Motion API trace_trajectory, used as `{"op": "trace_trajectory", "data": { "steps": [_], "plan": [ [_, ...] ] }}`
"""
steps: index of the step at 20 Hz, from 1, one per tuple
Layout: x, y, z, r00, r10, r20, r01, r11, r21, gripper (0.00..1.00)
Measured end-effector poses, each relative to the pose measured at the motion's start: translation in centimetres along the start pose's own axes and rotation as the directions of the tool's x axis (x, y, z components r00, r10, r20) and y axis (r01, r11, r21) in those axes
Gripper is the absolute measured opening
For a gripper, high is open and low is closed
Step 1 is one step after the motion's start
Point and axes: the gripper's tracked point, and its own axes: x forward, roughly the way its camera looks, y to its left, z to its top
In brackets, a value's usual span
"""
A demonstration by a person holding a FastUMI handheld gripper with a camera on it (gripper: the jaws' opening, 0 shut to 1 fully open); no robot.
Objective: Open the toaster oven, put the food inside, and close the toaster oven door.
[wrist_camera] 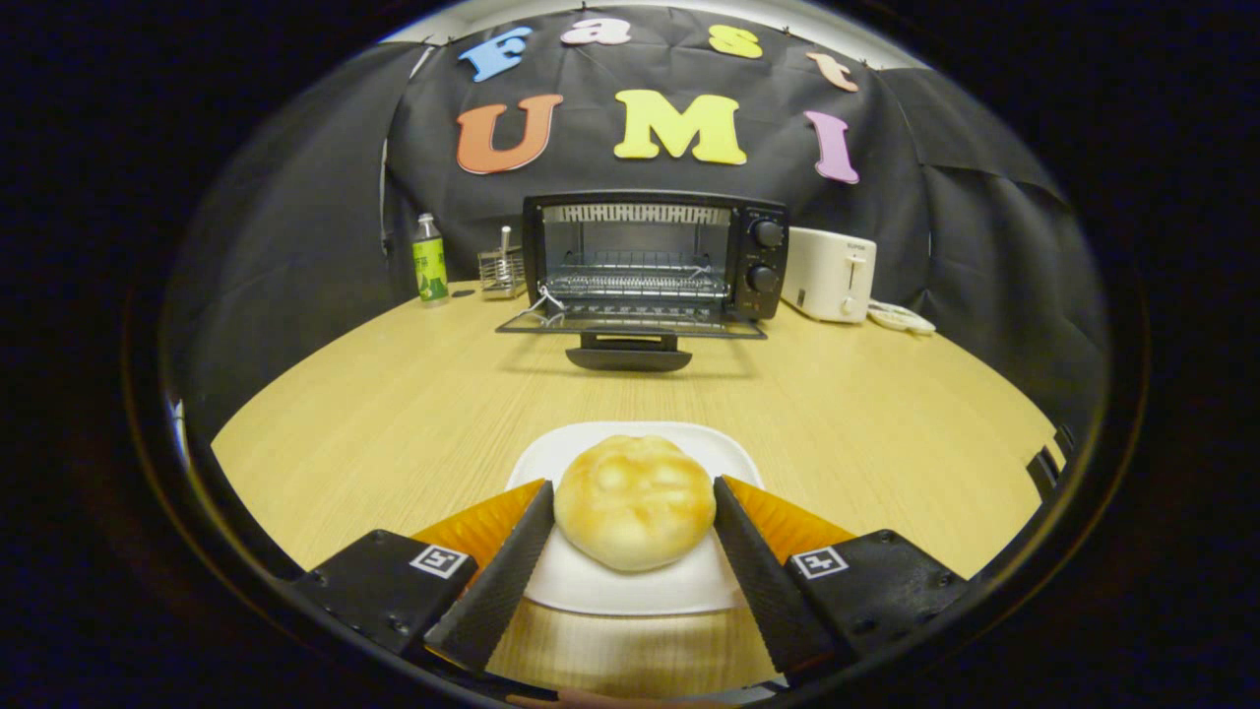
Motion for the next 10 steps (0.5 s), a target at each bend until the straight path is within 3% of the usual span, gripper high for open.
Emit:
{"op": "trace_trajectory", "data": {
  "steps": [4,10],
  "plan": [
    [0.3,-1.2,0.3,1.000,-0.012,0.010,0.012,1.000,0.006,1.00],
    [-1.0,-1.6,3.7,0.994,0.032,0.100,-0.038,0.997,0.061,0.95]
  ]
}}
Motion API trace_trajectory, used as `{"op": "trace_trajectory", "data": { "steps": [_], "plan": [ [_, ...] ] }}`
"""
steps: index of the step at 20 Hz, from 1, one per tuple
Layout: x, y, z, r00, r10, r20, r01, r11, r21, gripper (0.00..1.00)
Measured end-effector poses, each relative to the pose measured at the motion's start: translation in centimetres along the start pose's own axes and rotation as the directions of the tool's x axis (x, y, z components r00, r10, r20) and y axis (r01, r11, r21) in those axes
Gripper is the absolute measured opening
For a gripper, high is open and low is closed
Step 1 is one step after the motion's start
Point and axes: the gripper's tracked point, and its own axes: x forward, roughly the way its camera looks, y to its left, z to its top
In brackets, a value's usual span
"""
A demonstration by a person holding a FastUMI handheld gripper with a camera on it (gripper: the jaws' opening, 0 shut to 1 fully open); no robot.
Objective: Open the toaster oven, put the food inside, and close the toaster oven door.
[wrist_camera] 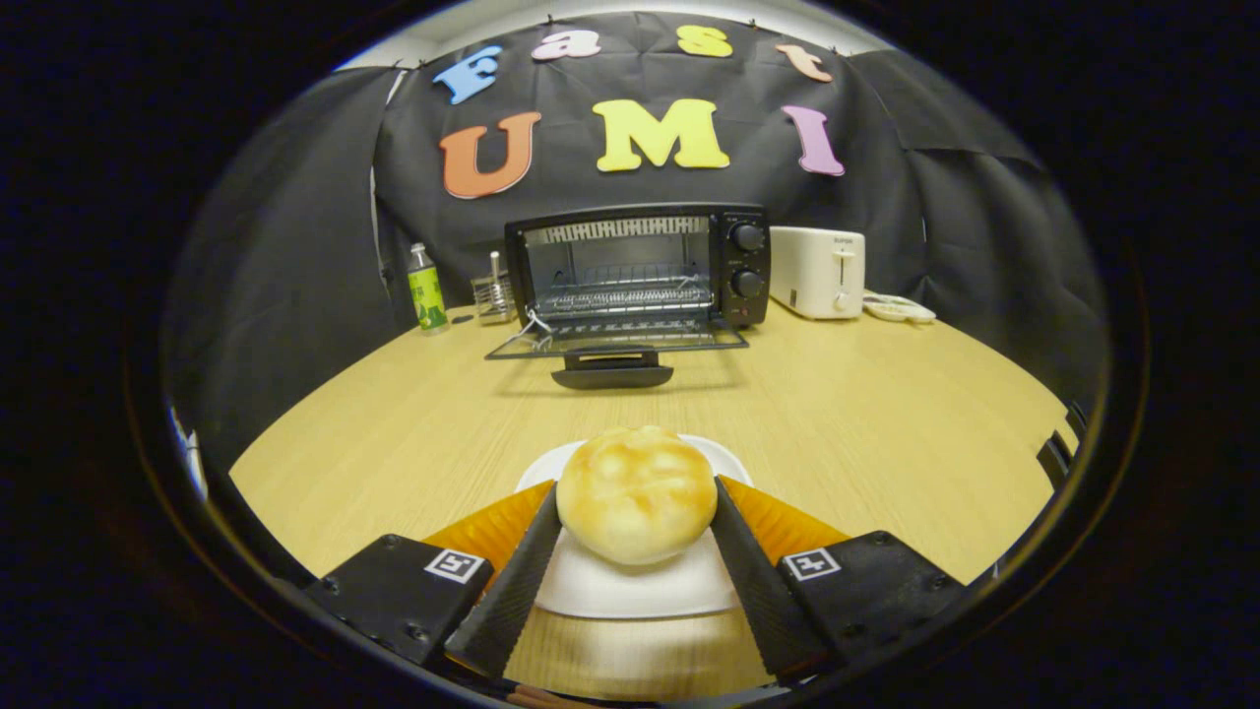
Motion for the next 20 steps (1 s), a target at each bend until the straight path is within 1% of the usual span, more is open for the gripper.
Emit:
{"op": "trace_trajectory", "data": {
  "steps": [3,5,6,8,9,11,15,20],
  "plan": [
    [-0.6,0.4,3.1,0.997,0.040,0.068,-0.044,0.998,0.049,0.95],
    [-0.6,0.0,4.9,0.995,0.027,0.100,-0.036,0.996,0.085,0.95],
    [-0.4,0.1,5.5,0.994,0.026,0.103,-0.038,0.993,0.109,0.95],
    [-0.1,1.0,6.5,0.993,0.061,0.101,-0.078,0.982,0.174,0.95],
    [0.3,1.2,7.0,0.992,0.075,0.097,-0.094,0.973,0.212,0.95],
    [1.3,1.1,8.2,0.992,0.073,0.105,-0.099,0.957,0.272,0.95],
    [3.9,2.6,10.3,0.991,0.107,0.085,-0.128,0.945,0.301,0.95],
    [7.8,4.1,14.3,0.982,0.150,0.117,-0.183,0.912,0.368,0.94]
  ]
}}
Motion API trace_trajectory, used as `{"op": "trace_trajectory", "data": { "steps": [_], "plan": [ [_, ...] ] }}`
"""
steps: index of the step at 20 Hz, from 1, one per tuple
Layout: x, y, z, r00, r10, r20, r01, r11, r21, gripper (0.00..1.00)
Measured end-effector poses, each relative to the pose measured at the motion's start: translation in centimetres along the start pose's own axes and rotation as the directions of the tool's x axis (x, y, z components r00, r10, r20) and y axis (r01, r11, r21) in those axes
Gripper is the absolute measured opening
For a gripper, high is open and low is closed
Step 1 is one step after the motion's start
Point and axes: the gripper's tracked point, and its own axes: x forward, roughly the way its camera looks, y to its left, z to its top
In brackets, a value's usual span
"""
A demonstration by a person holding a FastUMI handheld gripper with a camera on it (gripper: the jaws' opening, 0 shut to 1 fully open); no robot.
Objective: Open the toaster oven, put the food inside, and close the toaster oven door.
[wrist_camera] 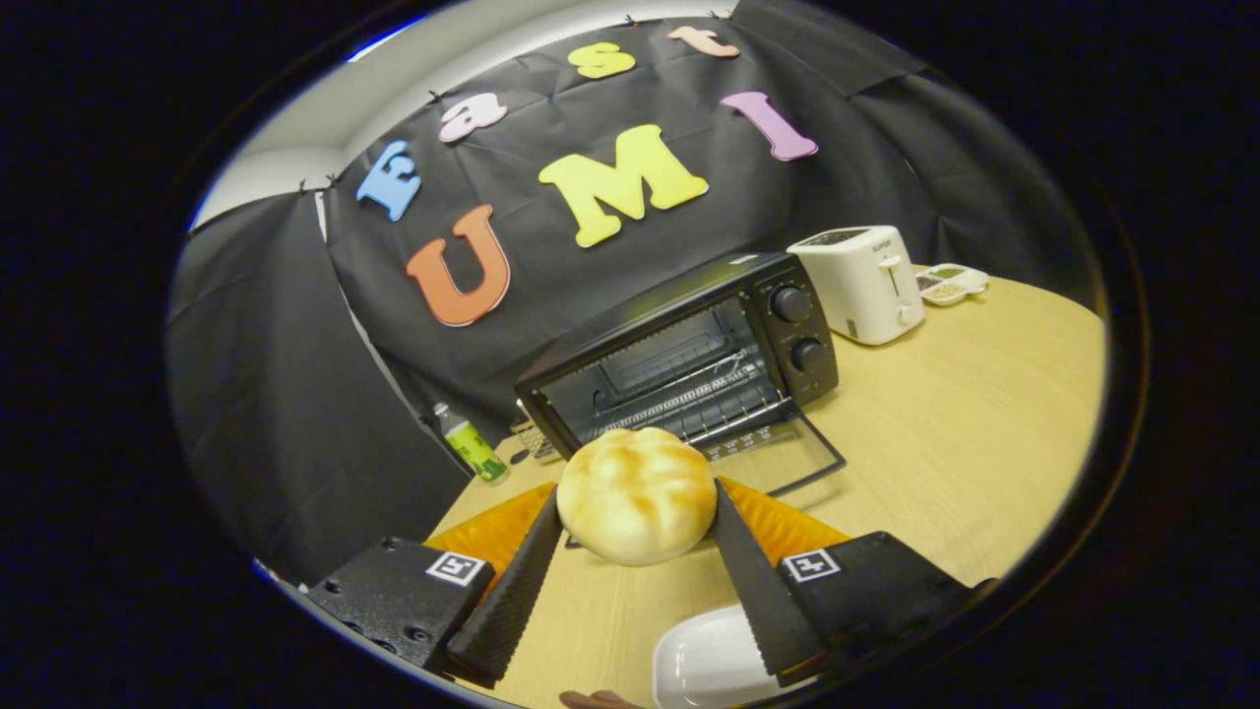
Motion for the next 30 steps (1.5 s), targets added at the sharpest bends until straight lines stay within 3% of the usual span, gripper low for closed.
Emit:
{"op": "trace_trajectory", "data": {
  "steps": [6,10,15,19,26,30],
  "plan": [
    [6.7,-0.5,2.2,0.999,-0.016,-0.031,0.016,1.000,0.005,0.95],
    [11.5,-1.4,3.4,0.999,-0.014,-0.050,0.019,0.995,0.097,0.95],
    [17.3,-3.3,2.8,0.987,-0.064,-0.145,0.078,0.993,0.094,0.94],
    [20.8,-4.2,3.6,0.986,-0.092,-0.137,0.099,0.994,0.046,0.94],
    [22.7,-4.8,3.6,0.983,-0.109,-0.145,0.098,0.992,-0.077,0.97],
    [20.9,-4.5,3.4,0.983,-0.088,-0.162,0.085,0.996,-0.027,0.99]
  ]
}}
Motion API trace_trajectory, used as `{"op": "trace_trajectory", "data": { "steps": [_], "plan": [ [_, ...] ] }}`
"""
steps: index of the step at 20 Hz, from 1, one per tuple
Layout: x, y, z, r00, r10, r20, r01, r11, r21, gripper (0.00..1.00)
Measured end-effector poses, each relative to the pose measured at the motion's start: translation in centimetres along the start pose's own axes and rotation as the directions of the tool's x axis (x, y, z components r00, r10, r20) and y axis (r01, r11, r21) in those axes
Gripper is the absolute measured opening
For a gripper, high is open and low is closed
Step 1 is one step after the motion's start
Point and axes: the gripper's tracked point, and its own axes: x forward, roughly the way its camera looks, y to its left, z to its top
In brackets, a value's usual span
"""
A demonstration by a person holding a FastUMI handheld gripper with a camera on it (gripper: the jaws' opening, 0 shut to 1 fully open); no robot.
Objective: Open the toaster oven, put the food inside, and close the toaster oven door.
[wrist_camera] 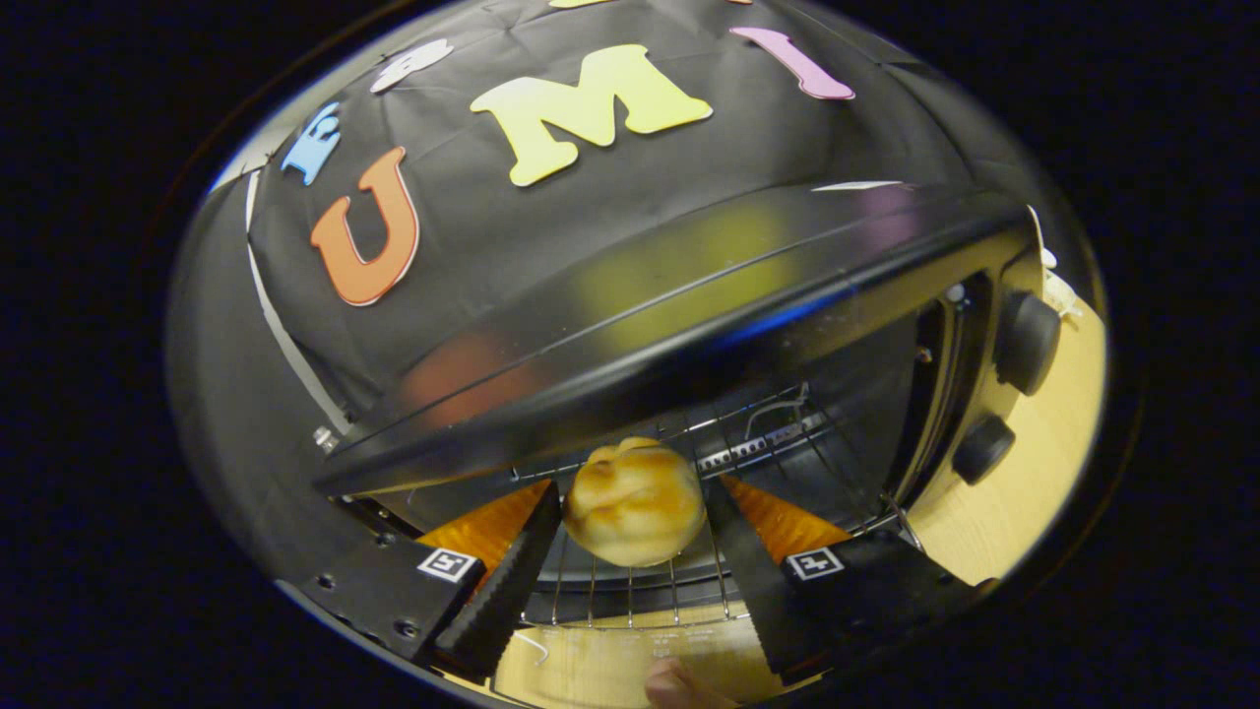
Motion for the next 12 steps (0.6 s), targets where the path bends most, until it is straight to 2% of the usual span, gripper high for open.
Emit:
{"op": "trace_trajectory", "data": {
  "steps": [9,12],
  "plan": [
    [-9.5,0.4,-0.4,0.999,0.021,0.033,-0.021,1.000,0.005,1.00],
    [-12.5,0.3,-0.6,0.997,0.011,0.072,-0.009,0.999,-0.032,1.00]
  ]
}}
